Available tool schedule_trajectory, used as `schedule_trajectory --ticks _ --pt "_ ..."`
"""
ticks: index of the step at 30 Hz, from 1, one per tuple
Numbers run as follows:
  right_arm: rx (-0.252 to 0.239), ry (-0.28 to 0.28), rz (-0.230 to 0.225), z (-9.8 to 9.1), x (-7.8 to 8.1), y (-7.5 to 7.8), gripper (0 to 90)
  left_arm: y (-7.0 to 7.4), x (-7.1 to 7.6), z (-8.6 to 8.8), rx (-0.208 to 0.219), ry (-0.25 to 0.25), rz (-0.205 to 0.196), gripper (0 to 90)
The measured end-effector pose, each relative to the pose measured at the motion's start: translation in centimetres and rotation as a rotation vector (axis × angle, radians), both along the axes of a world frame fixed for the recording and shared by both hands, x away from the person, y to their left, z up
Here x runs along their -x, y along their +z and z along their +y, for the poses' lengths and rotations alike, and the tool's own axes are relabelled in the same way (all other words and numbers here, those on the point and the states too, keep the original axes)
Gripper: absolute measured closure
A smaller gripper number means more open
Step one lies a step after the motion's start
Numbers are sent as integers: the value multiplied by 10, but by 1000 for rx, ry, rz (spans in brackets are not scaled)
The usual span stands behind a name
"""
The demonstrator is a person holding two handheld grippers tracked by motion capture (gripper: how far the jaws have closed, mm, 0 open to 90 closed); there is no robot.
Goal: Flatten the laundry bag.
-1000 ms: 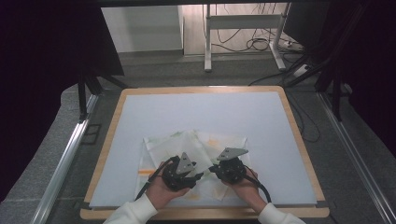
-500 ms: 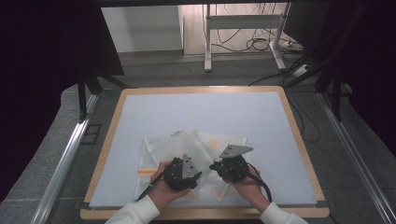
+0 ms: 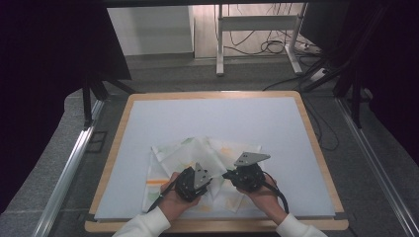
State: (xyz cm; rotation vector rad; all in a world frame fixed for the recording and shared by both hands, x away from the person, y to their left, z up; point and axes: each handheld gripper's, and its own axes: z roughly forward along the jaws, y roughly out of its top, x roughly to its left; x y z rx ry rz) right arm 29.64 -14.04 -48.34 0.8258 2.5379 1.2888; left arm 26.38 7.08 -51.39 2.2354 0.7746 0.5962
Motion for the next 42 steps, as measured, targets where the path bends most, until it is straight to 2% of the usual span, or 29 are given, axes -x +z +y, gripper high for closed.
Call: schedule_trajectory --ticks 2,3,9,18,25,29,32,35,38,42 --pt "8 3 0 -1 1 0 888 2 -1 5 32 -2 21 819" --pt "8 3 0 -1 1 0 888 3 -2 7 42 -5 28 819" --pt "28 4 -10 0 1 -2 888 9 2 13 62 -22 37 896" --pt "31 4 -3 0 2 -5 884 12 3 18 72 -35 62 899" --pt "46 18 10 3 4 -8 880 15 6 27 84 -25 63 900" --pt "59 24 25 6 5 -13 873 16 7 32 104 -26 74 900" --pt "53 24 42 8 4 -16 853 16 9 31 100 -34 73 900" --pt "56 25 48 11 5 -19 782 16 10 29 96 -37 69 900" --pt "66 11 40 13 10 -20 592 16 9 30 95 -35 71 900" --pt "75 1 38 7 23 -17 479 17 8 32 97 -32 74 900"
